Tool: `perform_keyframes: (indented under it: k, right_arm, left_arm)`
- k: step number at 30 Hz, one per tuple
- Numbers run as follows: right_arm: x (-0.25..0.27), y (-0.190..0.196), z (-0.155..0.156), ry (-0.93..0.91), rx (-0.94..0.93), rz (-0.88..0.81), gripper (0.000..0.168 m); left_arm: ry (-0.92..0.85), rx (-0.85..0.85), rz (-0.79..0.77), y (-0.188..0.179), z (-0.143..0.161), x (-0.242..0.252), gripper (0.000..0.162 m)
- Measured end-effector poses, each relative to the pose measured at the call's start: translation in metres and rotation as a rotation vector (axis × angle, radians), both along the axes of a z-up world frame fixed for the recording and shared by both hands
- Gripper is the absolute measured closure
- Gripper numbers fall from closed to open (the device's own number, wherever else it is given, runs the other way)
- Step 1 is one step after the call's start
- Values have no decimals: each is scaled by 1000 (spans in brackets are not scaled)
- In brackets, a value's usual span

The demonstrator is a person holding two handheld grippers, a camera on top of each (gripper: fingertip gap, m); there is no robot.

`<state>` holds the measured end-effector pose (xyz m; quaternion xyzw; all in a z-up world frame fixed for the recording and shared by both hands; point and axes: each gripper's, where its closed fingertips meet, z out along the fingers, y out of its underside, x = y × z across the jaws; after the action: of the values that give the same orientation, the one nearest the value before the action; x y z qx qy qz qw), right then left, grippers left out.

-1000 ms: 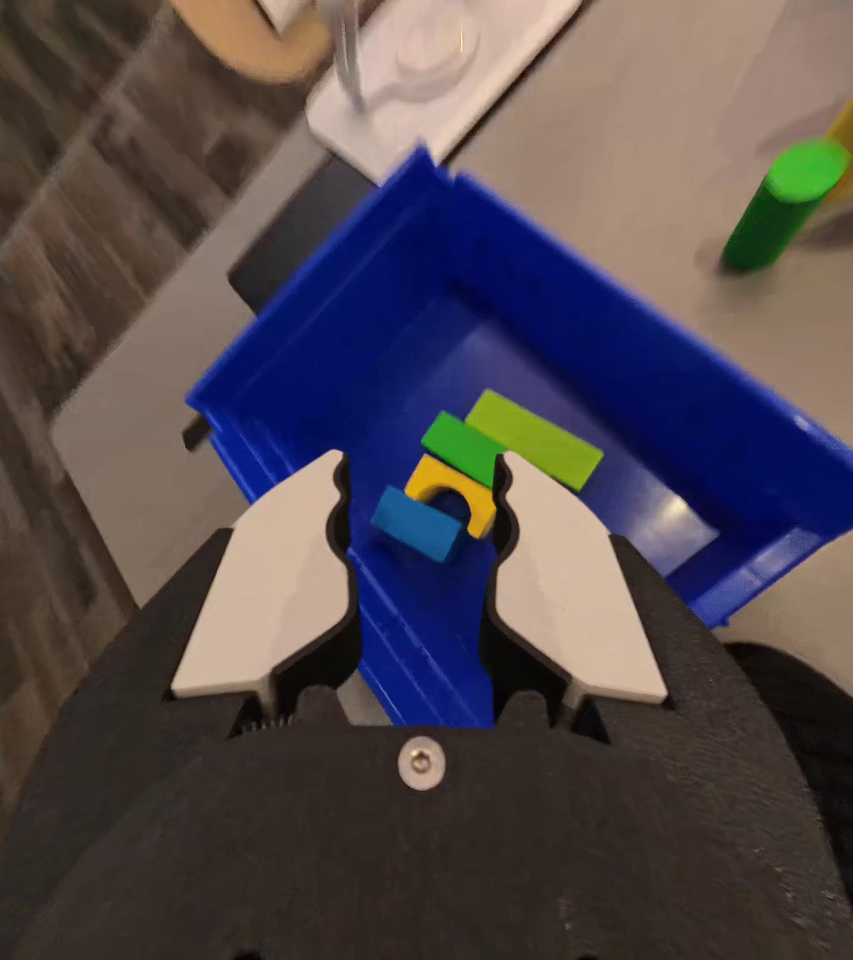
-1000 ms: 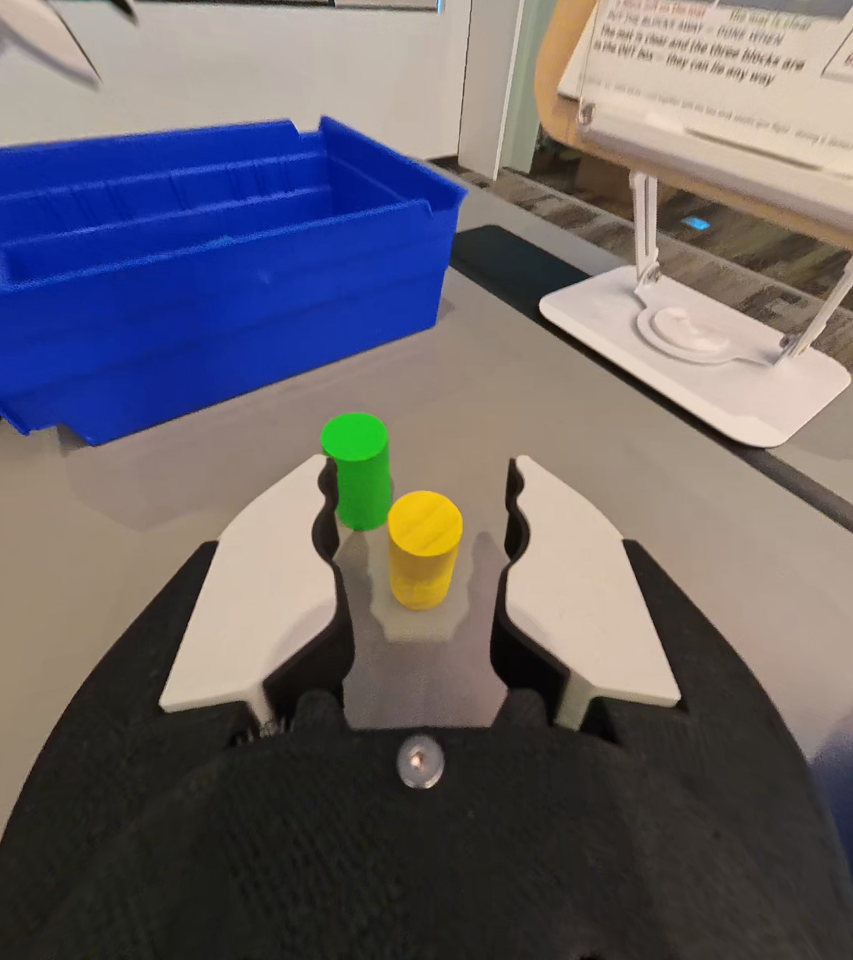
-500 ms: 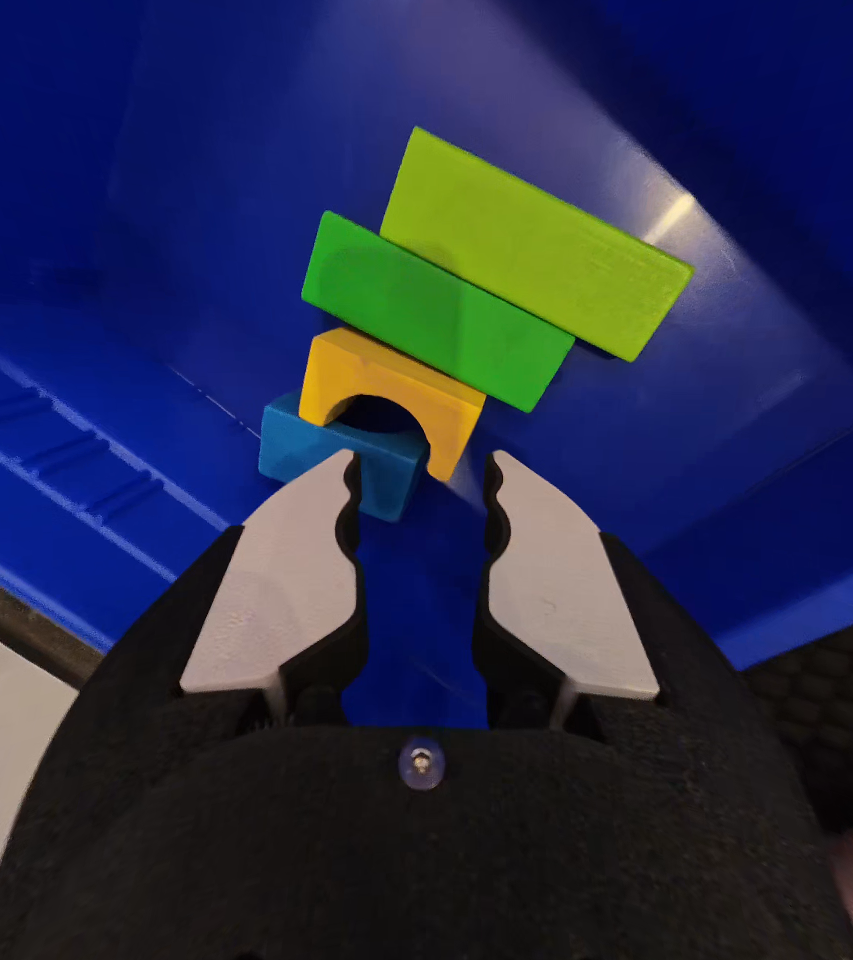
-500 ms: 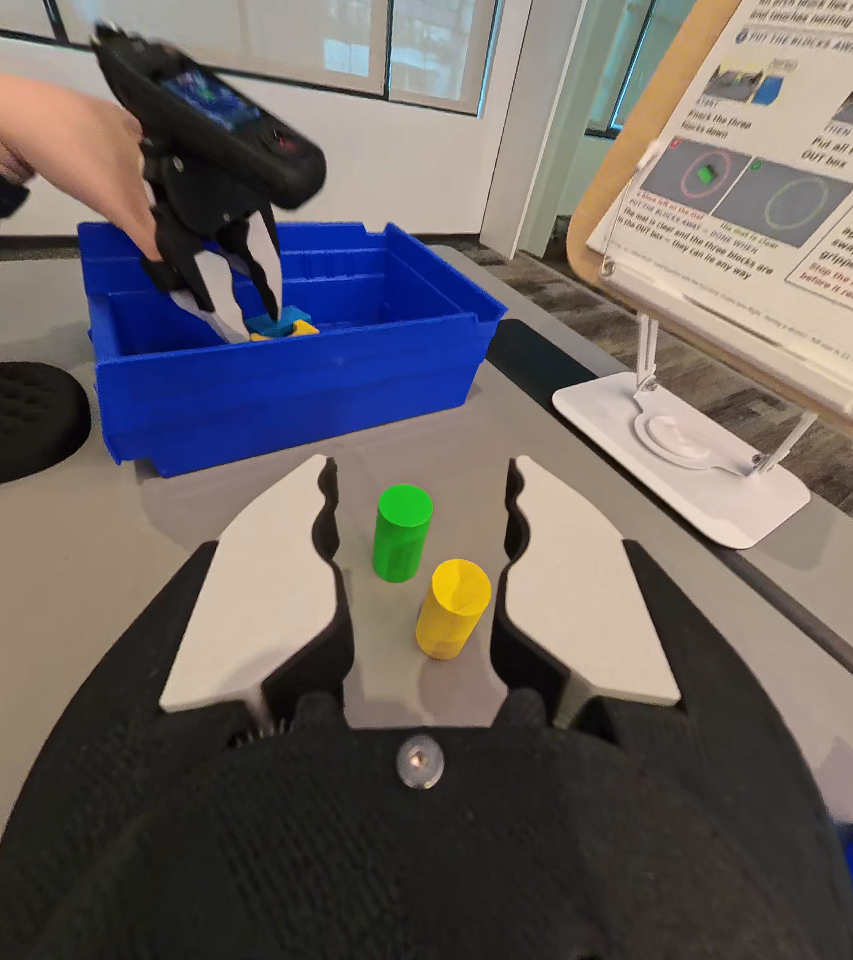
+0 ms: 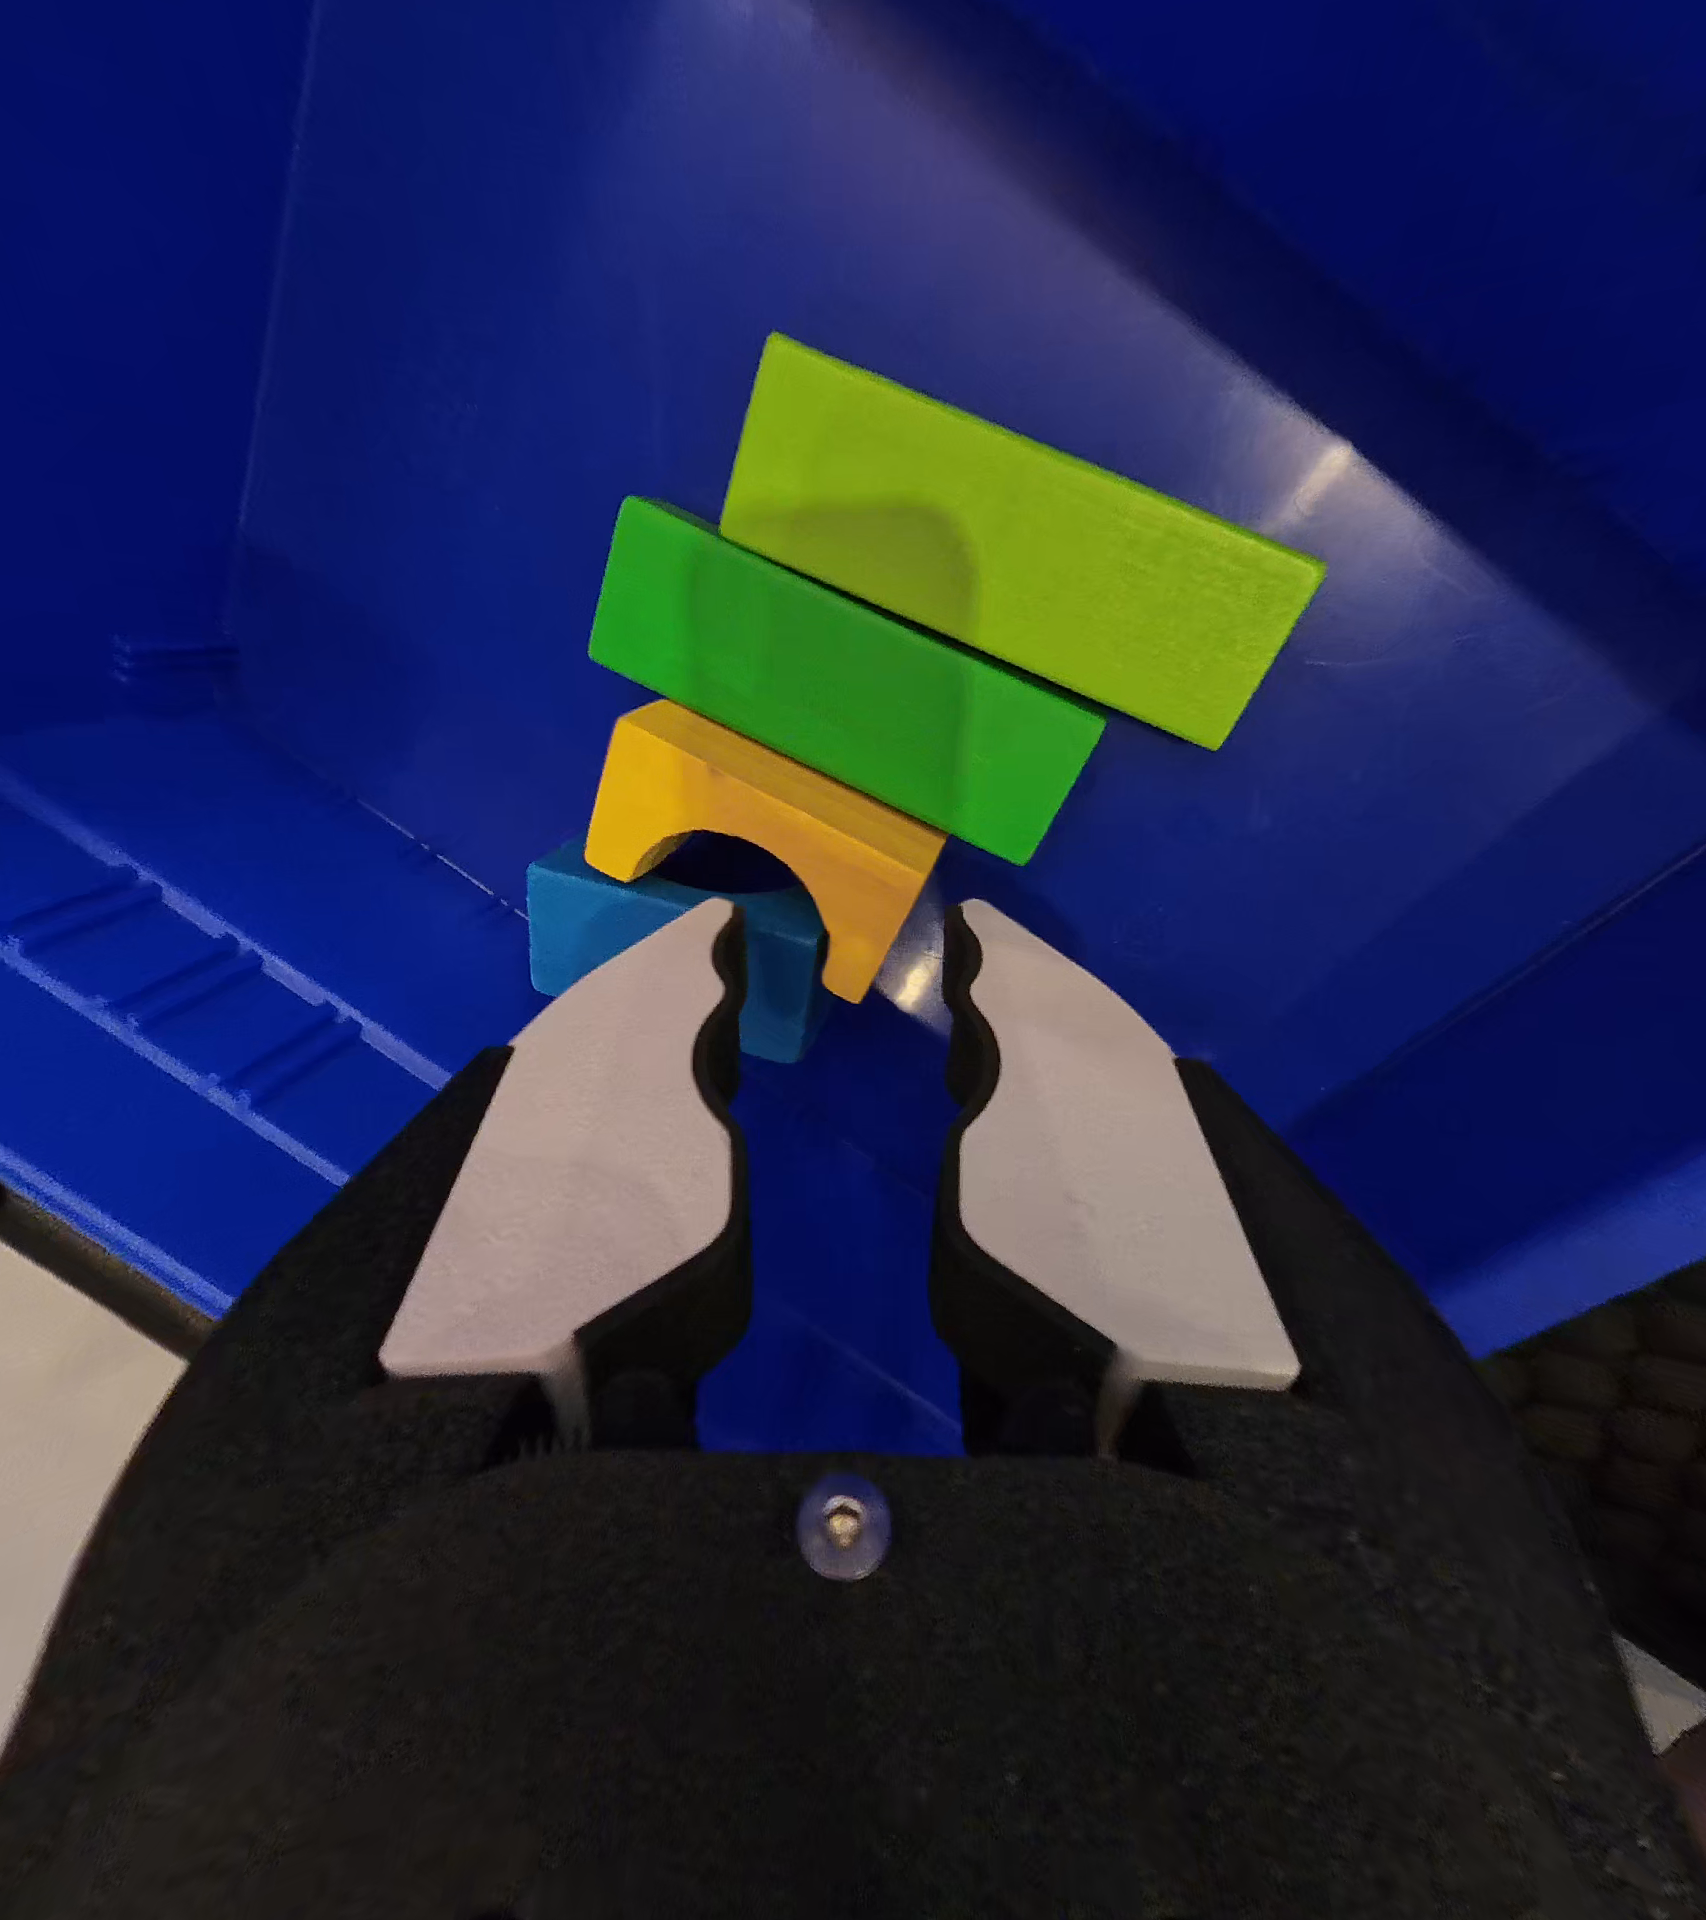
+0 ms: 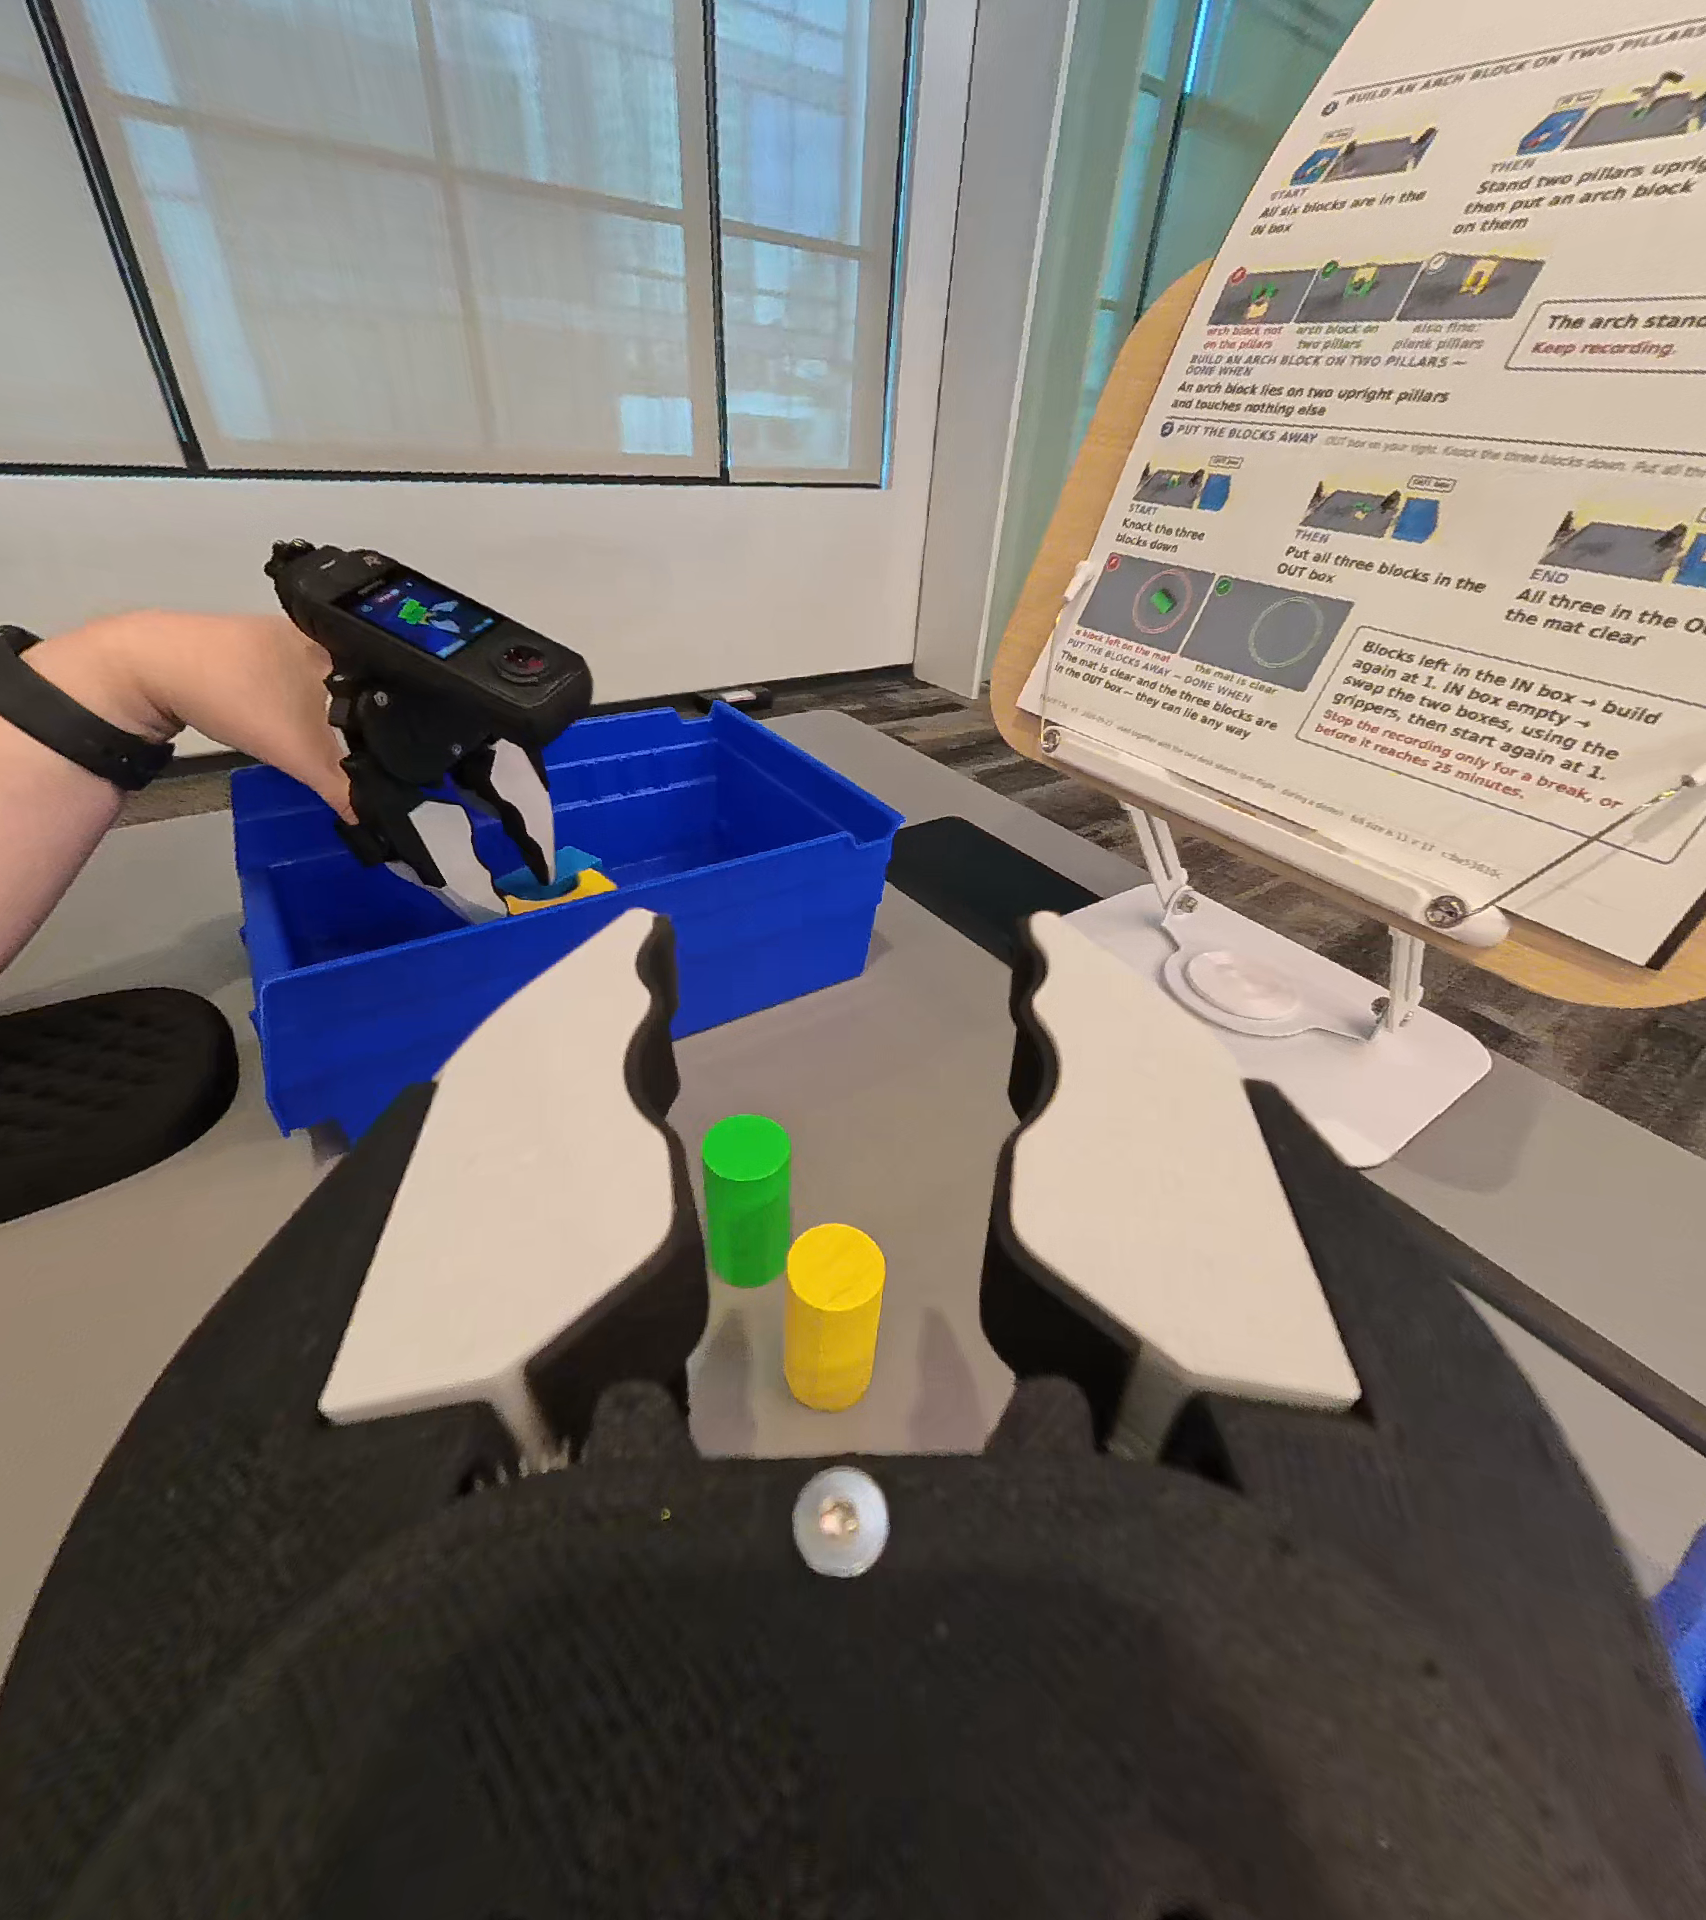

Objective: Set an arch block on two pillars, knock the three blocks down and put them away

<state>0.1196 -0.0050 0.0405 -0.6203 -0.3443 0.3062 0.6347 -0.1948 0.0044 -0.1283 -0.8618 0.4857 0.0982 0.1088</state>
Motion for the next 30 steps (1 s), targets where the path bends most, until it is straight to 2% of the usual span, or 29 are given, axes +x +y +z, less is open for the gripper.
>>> perform_keyframes:
  k: [11, 16, 20, 25, 28, 30]
  right_arm:
    - [-9, -4, -9, -39, -17, 38, 105]
    - [-9, -3, -12, -41, -35, 45, 105]
    - [-8, -2, -11, -38, -36, 39, 105]
    - [-8, -1, -12, -28, -52, 39, 105]
    - [-11, -2, -12, -9, -67, 43, 105]
    - [-15, -5, -9, 23, -96, 56, 106]
  left_arm:
    - [1, -44, -9, 1, -18, -5, 129]
    - [26, -65, -15, -2, -19, -6, 137]
    - [-42, 68, 5, 4, 17, -7, 138]
    - [-212, 362, 18, 11, 92, -3, 138]
    - [-356, 503, -55, 7, 135, 27, 139]
    - [-425, 584, -163, 0, 159, 62, 139]
